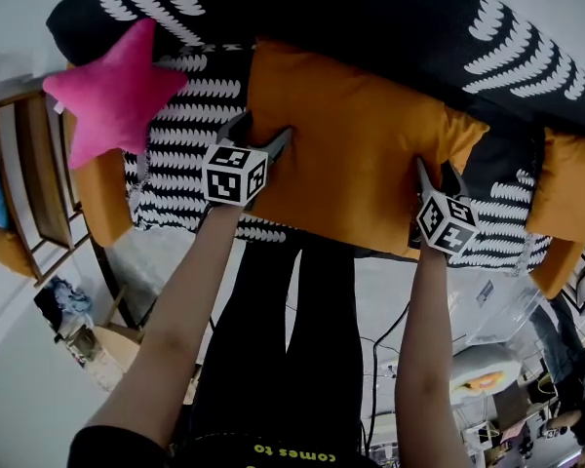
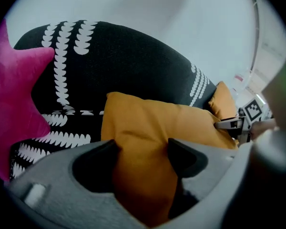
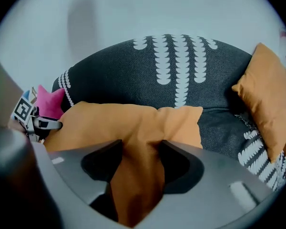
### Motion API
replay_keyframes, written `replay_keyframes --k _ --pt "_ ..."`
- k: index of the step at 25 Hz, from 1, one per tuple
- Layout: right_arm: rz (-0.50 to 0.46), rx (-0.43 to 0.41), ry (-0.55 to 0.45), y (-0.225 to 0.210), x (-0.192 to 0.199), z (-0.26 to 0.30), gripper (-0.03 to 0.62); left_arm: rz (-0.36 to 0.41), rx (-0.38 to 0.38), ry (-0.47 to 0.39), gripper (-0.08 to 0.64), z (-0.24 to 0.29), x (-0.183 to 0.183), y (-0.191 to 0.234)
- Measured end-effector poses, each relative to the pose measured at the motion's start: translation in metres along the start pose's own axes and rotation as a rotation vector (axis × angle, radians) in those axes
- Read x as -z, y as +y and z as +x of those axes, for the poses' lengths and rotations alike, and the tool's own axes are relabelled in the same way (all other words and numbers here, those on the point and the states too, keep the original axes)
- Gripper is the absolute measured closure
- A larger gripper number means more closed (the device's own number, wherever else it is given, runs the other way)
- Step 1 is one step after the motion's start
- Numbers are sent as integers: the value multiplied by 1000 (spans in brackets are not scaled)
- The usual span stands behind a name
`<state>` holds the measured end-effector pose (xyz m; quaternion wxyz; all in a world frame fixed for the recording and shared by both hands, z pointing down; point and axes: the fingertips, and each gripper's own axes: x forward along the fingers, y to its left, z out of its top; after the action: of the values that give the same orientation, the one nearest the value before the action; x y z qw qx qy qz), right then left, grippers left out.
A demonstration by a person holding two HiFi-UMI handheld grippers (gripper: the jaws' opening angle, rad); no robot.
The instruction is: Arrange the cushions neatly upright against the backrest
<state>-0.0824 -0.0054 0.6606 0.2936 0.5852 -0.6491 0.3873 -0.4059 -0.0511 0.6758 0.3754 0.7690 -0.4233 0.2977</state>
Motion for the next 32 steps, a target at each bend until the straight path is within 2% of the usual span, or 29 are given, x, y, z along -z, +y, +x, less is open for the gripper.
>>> replay_keyframes --k 4,8,13,17,22,27,29,32 --pt "9 13 -11 -2 3 -15 462 14 -5 -5 288 -12 5 -2" --pt "35 5 -53 -4 2 -32 553 -12 -8 -19 417 -26 2 -6" --pt "101 -3 -121 12 -3 -55 572 1 -17 -31 500 -48 4 -2" --pt "121 -29 -196 36 -22 -79 572 10 -35 -80 531 -79 -2 4" --pt "87 -127 -336 95 -69 -91 572 0 -131 -207 545 -126 -31 45" --pt "55 -216 -558 143 -153 -105 572 48 -228 -389 546 -171 -96 80" --pt "44 -234 -647 158 -182 -109 572 73 -233 -483 546 -185 -124 91" --pt "-15 -226 -719 171 -207 -96 572 66 -178 -626 549 -190 -149 110"
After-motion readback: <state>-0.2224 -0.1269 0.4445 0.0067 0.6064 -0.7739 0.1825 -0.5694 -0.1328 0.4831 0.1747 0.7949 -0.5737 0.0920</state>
